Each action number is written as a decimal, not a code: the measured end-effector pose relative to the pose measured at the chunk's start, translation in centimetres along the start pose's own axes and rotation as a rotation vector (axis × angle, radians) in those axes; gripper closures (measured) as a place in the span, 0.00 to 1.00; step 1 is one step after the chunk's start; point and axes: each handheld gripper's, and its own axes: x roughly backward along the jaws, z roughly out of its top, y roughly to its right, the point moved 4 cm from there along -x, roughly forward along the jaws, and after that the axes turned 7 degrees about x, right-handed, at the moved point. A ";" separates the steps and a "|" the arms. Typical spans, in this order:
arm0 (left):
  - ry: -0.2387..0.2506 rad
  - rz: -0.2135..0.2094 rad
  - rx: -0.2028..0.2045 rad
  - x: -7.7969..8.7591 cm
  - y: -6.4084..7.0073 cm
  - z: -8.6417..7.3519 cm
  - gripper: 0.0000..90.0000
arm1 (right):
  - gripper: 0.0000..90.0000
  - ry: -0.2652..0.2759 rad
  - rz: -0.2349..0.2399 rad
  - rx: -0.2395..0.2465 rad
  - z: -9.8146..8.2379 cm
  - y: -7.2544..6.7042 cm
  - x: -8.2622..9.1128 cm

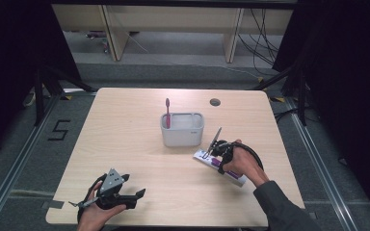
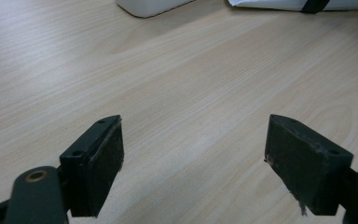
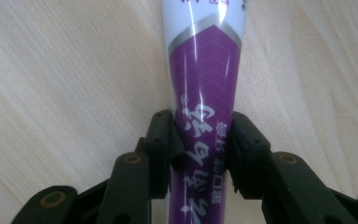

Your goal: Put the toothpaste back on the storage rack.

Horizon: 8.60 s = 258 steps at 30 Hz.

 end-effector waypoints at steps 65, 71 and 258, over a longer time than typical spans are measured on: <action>0.005 0.008 0.033 0.1 -0.6 0.1 0.21 | 0.81 0.756 -0.044 -0.058 -0.1 2.5 12.0; 0.005 0.002 0.037 0.0 -0.6 0.0 0.21 | 0.81 0.797 -0.055 -0.075 1.0 2.7 12.5; -0.008 -0.018 0.023 0.1 -0.5 0.0 0.20 | 0.39 0.990 -0.195 -0.273 4.5 2.6 7.8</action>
